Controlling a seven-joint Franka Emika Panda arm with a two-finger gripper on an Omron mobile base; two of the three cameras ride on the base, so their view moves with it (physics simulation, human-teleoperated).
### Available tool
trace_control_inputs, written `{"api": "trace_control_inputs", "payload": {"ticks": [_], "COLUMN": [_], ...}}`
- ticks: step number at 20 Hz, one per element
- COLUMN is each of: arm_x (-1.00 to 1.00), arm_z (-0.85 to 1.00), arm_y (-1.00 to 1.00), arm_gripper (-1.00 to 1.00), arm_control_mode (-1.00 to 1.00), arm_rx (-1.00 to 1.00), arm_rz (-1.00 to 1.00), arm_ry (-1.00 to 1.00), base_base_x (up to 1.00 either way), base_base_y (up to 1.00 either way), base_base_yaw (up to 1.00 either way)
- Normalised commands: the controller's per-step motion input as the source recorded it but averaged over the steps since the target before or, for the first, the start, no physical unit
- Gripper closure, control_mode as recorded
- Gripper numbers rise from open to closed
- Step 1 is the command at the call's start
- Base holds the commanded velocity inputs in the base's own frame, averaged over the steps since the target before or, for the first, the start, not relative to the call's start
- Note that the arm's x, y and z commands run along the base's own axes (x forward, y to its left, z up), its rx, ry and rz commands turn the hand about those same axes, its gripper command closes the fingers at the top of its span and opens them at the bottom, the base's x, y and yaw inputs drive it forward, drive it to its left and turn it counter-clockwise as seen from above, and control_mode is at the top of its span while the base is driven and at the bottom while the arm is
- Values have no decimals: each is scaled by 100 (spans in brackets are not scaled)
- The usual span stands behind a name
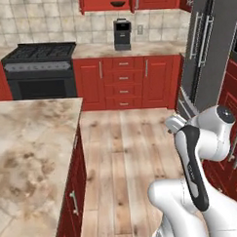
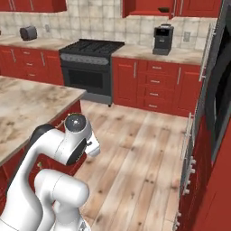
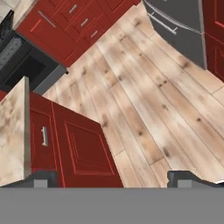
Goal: Take the smaller bowl and place it next to the appetizer plate on the dining counter , and place the larger bowl next to the plate with cooked food.
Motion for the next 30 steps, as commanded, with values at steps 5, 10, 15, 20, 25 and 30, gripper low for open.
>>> {"api": "trace_control_inputs", "payload": {"ticks": [5, 10, 15, 20, 25, 30], "arm_x": [0, 0, 0, 0, 0, 0], "arm_z": [0, 0, 0, 0, 0, 0], "arm_y": [0, 0, 0, 0, 0, 0], "arm_gripper": [-100, -100, -100, -100, -100, -100], "arm_control_mode": [100, 100, 100, 100, 100, 100], "arm_rx": [0, 0, 0, 0, 0, 0], "arm_rz": [0, 0, 0, 0, 0, 0], "arm_ry": [0, 0, 0, 0, 0, 0], "base_base_x": [100, 100, 100, 100, 100, 100], "base_base_y": [36, -20, -8, 0, 0, 0], "base_base_yaw": [-13, -1, 0, 0, 0, 0]}}
